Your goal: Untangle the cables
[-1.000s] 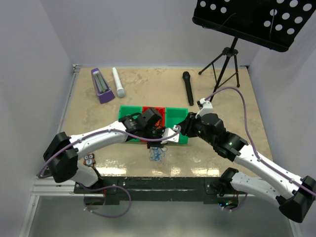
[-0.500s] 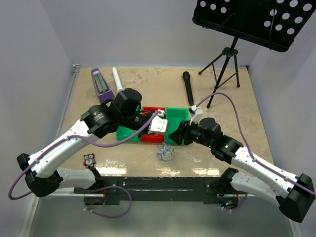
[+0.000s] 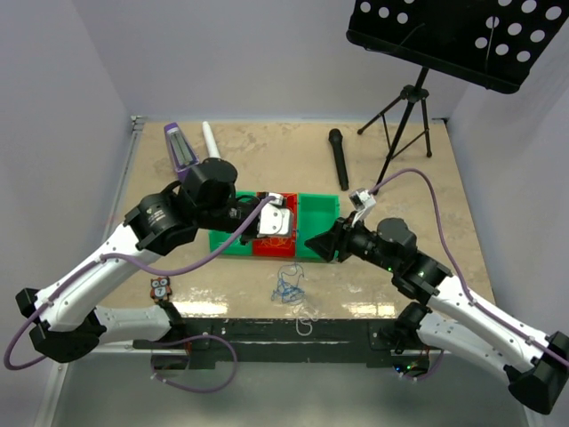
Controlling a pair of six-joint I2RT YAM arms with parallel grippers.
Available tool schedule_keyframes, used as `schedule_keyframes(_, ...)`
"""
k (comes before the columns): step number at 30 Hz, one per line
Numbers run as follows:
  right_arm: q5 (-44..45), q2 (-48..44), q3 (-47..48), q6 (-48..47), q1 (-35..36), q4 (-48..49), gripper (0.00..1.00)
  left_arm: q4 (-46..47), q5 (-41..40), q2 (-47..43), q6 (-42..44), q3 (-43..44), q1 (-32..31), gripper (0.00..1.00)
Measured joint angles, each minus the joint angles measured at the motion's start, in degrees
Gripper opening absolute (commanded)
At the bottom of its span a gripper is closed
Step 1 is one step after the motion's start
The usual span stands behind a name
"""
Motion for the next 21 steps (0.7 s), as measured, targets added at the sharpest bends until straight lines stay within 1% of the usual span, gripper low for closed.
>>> schedule_keyframes(6,0.85,-4.44,-0.94,0.00,0.00,-0.81,0.50,2.29,-7.65,-1.57,-1.03,-2.69,0.02,0.00)
schedule_keyframes(10,-0.57,-6.38,-2.03,-0.13,0.00,-0.48,0.50,3.87,-12.15,-2.14,-1.84,-3.63,0.35,0.00)
schedule_keyframes(14,-2.25,-5.35,-2.10,-1.03,0.00,1.16,0.51,4.57,-12.70,-2.01,-1.97,-3.45,0.46,0.00)
schedule_keyframes(21,-3.54,1.95,-0.04,-4.17,0.00,3.45,0.51,4.59,-10.99,0.72,-2.89,1.70,0.46,0.00)
